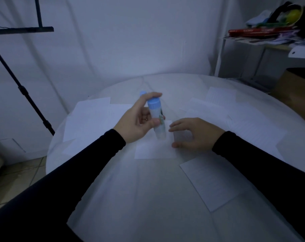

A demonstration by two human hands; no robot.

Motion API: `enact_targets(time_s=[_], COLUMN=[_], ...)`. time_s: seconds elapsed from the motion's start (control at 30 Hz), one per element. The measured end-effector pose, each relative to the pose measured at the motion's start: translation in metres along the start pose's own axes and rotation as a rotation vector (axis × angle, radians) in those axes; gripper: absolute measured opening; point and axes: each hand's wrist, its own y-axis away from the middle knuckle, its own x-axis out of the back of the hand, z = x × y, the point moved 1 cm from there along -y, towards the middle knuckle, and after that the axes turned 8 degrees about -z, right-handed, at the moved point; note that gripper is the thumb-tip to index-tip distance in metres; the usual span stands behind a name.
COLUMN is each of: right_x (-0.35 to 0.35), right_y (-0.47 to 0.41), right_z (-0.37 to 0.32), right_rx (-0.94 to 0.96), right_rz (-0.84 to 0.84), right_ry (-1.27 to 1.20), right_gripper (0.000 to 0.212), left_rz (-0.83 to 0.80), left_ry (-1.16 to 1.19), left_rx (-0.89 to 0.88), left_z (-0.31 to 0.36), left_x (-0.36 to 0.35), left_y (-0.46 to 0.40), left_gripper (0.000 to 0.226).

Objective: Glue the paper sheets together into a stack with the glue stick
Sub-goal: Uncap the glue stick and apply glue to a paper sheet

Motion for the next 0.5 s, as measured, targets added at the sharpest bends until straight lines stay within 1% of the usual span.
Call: enact_targets(time_s=[0.1,0.2,0.27,0.4,0.5], right_x=[-0.004,-0.008,-0.007,-0.006,-0.006], right_y=[0.004,0.001,0.0,0.001,0.0], right_z=[0.003,0.005,0.006,0.005,0.005], right_rx=[-0.002,0.012,0.014,0.021,0.021], right_rz=[-0.063,-0.085,-0.089,-0.105,-0.065], right_ry=[0.006,0.011,0.008,0.009,-0.027], right_gripper=[0.063,0.078,0.079,0.071,0.049], left_rz=[-0.043,-0.068,-0.072,-0.085,-0.089], left_ry=[-0.027,-0.016,0.001,0.014,0.033], left_rx=[0.011,0.003,0.0,0.02,0.014], left_z=[0.001,0.005,0.007,0.006,0.005], left_x=[-0.012,-0.017,-0.019,-0.022,-0.023], left_y=[0.004,0.006,0.008,0.011,0.012], left_gripper=[0.06,0.059,0.056,0.055,0.055])
